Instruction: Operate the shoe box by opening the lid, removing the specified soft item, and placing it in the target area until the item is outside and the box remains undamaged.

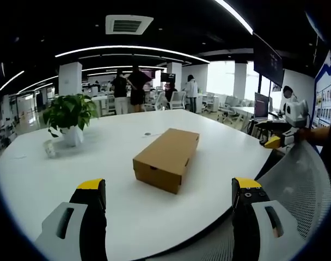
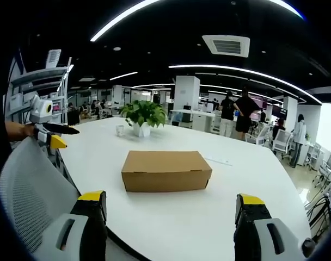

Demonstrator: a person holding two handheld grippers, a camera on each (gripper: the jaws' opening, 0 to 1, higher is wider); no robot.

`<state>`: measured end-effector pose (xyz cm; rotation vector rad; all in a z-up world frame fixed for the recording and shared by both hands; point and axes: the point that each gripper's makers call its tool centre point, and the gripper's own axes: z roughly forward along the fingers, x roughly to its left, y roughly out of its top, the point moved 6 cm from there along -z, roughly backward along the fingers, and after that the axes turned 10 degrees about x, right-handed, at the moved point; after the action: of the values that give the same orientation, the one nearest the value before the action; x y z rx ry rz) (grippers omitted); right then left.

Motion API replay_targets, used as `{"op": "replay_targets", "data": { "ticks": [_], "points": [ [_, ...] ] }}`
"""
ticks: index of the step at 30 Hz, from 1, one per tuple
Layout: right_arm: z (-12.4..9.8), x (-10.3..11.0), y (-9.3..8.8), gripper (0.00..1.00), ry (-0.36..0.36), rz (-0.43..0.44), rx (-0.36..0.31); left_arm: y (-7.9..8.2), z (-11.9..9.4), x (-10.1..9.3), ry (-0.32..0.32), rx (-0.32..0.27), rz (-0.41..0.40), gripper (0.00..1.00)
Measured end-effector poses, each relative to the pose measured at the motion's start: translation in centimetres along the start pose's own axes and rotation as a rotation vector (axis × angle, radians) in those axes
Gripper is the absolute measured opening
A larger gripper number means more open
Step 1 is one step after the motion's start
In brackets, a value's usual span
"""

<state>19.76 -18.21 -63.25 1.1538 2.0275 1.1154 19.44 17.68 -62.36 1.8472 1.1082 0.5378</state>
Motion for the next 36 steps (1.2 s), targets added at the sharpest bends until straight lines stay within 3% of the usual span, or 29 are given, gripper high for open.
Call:
{"op": "replay_targets", "data": {
  "ticks": [12,20,36],
  "points": [
    [0.1,0.0,0.2,0.98,0.022,0.009,0.023,0.6,0.6,0.1,-0.01,0.03,0.008,1.0],
    [0.6,-0.4,0.9,0.97,0.036,-0.032,0.041,1.1,1.1,0.1,-0.021,0.056,0.014,1.0],
    [1.7,-2.6,2.4,0.96,0.103,-0.03,0.054,3.9,3.4,0.1,-0.036,0.024,-0.004,1.0]
  ]
}}
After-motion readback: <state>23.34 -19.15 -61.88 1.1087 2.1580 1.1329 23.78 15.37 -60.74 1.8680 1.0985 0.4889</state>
